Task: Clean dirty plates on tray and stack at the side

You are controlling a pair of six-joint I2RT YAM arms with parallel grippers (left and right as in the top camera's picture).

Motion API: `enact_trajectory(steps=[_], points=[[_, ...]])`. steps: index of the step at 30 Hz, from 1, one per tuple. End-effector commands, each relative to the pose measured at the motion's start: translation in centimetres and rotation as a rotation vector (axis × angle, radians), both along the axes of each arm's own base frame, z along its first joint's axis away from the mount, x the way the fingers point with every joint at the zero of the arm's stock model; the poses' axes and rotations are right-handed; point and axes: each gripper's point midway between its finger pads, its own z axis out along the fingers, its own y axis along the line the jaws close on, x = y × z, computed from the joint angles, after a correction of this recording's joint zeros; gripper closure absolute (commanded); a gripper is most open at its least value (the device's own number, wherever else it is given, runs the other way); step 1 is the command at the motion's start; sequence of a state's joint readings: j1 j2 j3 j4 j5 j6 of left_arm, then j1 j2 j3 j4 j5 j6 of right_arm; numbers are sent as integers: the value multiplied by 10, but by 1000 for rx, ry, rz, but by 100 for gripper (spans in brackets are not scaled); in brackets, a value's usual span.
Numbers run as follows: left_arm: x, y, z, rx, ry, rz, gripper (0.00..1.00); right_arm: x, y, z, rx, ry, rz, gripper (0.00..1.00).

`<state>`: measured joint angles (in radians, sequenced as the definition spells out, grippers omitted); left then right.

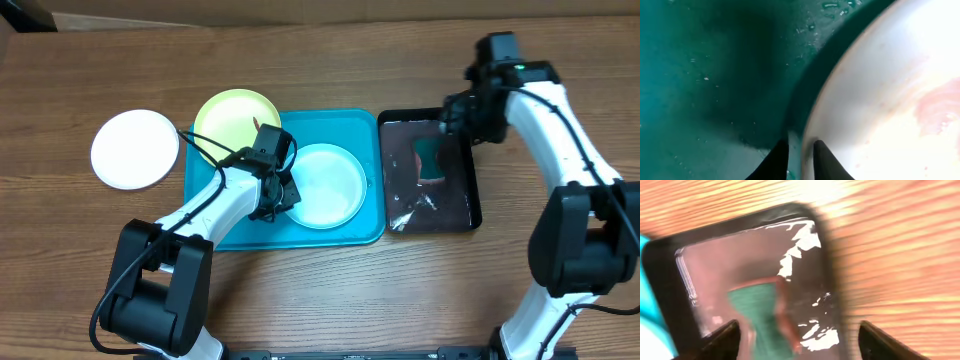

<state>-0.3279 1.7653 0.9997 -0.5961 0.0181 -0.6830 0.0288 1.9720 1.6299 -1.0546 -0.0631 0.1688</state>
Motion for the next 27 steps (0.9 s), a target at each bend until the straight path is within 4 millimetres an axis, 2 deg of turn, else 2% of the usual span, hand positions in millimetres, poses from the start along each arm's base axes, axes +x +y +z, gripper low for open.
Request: enact_trajectory(steps=[1,3,7,11,19,27], points=[[-6,-1,-1,0,-2,-13,83,3,-35,9,-4,-22,-104,0],[-6,-1,-1,-3,-5,-14,84,3,-46,9,-4,-22,-131,0],[-4,-2,1,-9,-10,-26,96,1,-65,9,-5,-22,-174,0],[4,2,8,2,-25,-69,96,1,-75,9,-5,-22,-196,0],[39,24,47,-8,-75,-42,96,1,-75,9,-5,-23,-197,0],[72,13,90,-83,-184,-148,96,1,-75,9,-5,-23,-198,0]])
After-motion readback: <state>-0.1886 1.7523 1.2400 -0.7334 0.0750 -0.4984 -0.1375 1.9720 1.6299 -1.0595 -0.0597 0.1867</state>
